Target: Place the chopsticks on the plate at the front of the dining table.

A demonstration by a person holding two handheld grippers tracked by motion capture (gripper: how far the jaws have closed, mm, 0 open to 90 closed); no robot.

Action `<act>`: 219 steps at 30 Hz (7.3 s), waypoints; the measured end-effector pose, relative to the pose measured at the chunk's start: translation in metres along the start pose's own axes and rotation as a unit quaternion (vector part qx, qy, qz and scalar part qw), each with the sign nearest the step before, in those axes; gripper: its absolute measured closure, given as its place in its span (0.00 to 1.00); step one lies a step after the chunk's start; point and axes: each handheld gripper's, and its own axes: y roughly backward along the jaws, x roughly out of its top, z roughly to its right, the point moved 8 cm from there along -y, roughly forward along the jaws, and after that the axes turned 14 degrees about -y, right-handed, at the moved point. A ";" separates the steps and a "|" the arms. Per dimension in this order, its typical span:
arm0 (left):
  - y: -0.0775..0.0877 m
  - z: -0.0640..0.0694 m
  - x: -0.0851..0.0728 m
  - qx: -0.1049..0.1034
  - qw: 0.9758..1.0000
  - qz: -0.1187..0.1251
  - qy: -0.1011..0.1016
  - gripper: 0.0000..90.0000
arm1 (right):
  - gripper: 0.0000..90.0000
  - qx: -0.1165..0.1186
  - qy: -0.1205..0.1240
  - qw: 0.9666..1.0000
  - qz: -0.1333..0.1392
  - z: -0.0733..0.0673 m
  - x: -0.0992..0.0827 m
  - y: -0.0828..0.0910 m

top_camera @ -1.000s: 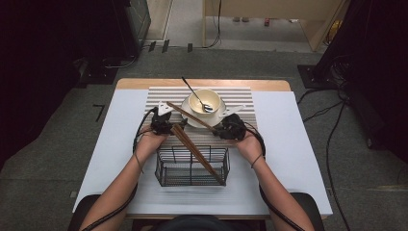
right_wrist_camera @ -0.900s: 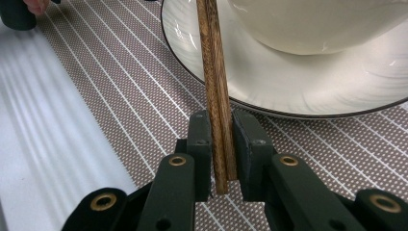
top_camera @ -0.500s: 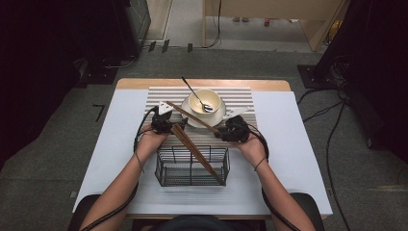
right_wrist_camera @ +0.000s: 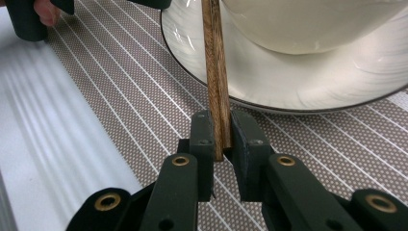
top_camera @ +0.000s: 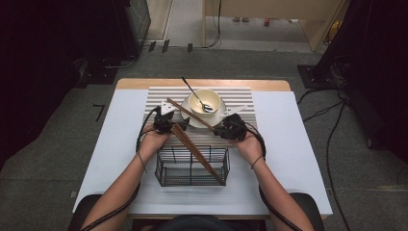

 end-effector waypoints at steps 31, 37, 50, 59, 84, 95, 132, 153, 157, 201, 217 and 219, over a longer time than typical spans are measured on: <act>-0.009 0.005 -0.001 0.004 1.000 -0.003 -0.009 0.23 | 0.63 0.051 0.045 0.998 0.011 -0.023 -0.001 -0.011; -0.009 0.006 -0.001 0.005 1.000 -0.003 -0.010 0.23 | 0.59 0.057 0.050 0.997 0.011 -0.027 0.000 -0.012; -0.008 0.009 0.002 -0.001 1.000 0.001 -0.005 0.24 | 0.50 0.066 0.061 0.996 0.018 -0.035 0.000 -0.017; -0.009 0.008 0.002 0.004 1.000 0.003 -0.008 0.24 | 0.46 0.070 0.069 0.995 0.023 -0.041 0.000 -0.020; -0.008 0.005 0.003 0.010 1.000 0.005 -0.008 0.24 | 0.41 0.091 0.103 0.990 0.021 -0.056 0.002 -0.027; -0.008 0.002 0.002 0.014 1.000 0.005 -0.003 0.24 | 0.39 0.102 0.118 0.988 0.019 -0.063 0.001 -0.030; -0.005 -0.002 0.001 0.016 1.000 0.005 0.000 0.25 | 0.57 0.093 0.114 0.989 0.030 -0.061 0.005 -0.038; -0.005 -0.004 0.001 0.019 1.000 0.008 -0.003 0.25 | 0.57 0.095 0.095 0.990 0.037 -0.061 0.008 -0.042; -0.004 -0.004 0.001 0.019 1.000 0.008 -0.003 0.25 | 0.53 0.097 0.092 0.990 0.036 -0.061 0.007 -0.042; 0.030 0.004 0.004 -0.037 0.997 -0.029 -0.062 0.24 | 0.31 0.085 0.083 0.993 0.006 -0.049 0.006 -0.003; 0.041 0.012 -0.011 -0.063 0.995 -0.040 -0.068 0.24 | 0.31 0.069 0.091 0.993 0.002 -0.036 0.003 0.009; 0.042 0.011 -0.013 -0.066 0.995 -0.042 -0.065 0.24 | 0.31 0.068 0.090 0.994 -0.001 -0.034 0.001 0.010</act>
